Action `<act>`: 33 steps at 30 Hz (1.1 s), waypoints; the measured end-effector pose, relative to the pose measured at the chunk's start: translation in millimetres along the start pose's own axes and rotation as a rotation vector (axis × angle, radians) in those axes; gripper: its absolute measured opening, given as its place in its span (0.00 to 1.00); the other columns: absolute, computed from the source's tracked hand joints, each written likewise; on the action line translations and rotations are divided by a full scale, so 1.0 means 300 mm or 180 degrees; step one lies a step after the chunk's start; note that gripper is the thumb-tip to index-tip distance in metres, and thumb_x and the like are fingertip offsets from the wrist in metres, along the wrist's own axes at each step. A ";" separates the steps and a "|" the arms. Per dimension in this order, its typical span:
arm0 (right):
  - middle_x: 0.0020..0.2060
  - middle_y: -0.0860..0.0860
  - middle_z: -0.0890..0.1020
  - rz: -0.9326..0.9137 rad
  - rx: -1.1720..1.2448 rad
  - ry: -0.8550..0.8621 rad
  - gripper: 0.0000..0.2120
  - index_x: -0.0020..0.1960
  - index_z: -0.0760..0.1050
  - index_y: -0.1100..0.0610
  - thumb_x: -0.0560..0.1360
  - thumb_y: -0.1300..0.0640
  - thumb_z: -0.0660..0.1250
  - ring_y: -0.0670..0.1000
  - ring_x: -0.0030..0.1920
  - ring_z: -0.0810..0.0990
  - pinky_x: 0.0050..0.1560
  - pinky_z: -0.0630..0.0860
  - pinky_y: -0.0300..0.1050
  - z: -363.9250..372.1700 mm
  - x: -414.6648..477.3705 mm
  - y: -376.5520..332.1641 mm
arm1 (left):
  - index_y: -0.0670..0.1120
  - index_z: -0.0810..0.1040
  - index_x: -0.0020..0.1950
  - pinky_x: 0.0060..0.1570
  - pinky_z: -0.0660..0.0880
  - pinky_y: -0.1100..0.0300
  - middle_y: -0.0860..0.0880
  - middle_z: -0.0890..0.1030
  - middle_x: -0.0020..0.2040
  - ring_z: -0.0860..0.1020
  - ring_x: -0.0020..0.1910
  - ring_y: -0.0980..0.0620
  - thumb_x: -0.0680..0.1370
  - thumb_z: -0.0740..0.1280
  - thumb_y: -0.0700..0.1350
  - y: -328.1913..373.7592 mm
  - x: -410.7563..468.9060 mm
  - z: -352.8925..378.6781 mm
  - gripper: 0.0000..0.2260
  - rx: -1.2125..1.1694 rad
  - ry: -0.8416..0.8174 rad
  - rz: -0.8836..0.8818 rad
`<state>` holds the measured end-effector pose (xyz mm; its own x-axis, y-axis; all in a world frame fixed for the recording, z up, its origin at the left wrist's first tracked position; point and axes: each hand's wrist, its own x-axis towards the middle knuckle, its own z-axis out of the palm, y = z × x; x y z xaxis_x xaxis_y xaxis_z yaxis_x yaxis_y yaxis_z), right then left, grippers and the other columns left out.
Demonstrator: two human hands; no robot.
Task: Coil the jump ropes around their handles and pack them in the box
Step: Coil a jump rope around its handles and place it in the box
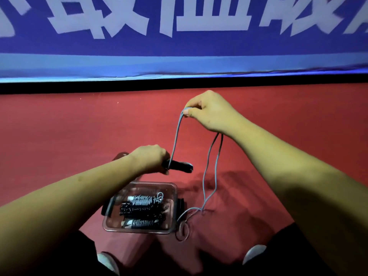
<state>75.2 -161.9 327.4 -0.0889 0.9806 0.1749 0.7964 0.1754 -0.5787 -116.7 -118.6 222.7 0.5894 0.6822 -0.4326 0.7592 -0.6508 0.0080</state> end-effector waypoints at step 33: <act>0.25 0.50 0.68 0.1700 0.0923 -0.1477 0.11 0.45 0.83 0.56 0.80 0.58 0.62 0.48 0.22 0.61 0.26 0.58 0.37 0.141 -0.024 0.230 | 0.44 0.66 0.48 0.23 0.65 0.61 0.48 0.76 0.31 0.67 0.24 0.52 0.81 0.65 0.48 -0.033 -0.164 -0.229 0.10 -0.2589 0.1428 0.0676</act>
<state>105.6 -153.0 252.5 -0.0291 0.8638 -0.5030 0.6185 -0.3798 -0.6879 -134.3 -122.8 305.9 0.6598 0.7507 0.0350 0.4839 -0.4600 0.7445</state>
